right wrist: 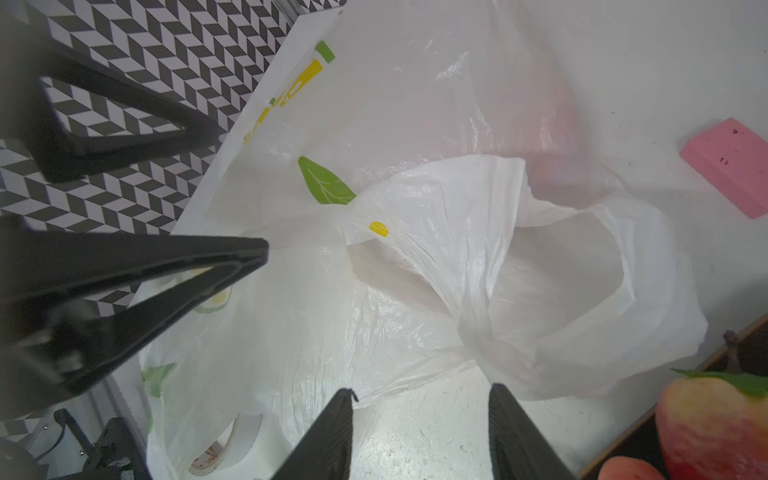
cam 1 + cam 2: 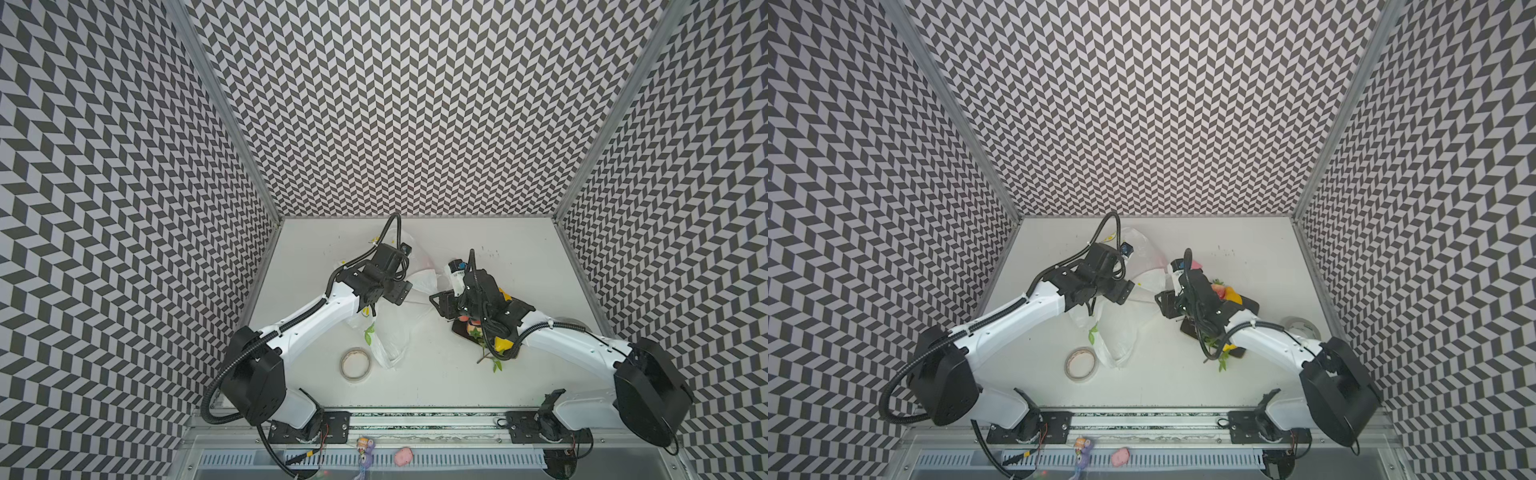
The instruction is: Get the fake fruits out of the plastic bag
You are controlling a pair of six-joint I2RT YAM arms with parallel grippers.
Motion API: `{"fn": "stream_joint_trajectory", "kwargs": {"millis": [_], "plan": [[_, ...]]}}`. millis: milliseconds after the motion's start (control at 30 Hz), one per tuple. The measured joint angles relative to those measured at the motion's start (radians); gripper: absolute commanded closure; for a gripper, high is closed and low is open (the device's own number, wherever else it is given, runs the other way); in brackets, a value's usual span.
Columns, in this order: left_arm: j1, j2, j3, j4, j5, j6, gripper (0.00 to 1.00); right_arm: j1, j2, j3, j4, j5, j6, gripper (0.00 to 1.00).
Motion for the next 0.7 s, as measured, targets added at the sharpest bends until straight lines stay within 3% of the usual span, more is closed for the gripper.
{"fn": "stream_joint_trajectory", "kwargs": {"millis": [400, 700], "plan": [[-0.001, 0.023, 0.046, -0.076, 0.002, 0.058, 0.12, 0.000, -0.035, -0.027, -0.004, 0.034, 0.030, 0.49], [-0.001, 0.080, 0.046, -0.093, -0.010, 0.073, 0.20, 0.000, -0.040, -0.027, -0.004, 0.040, 0.037, 0.49]]}}
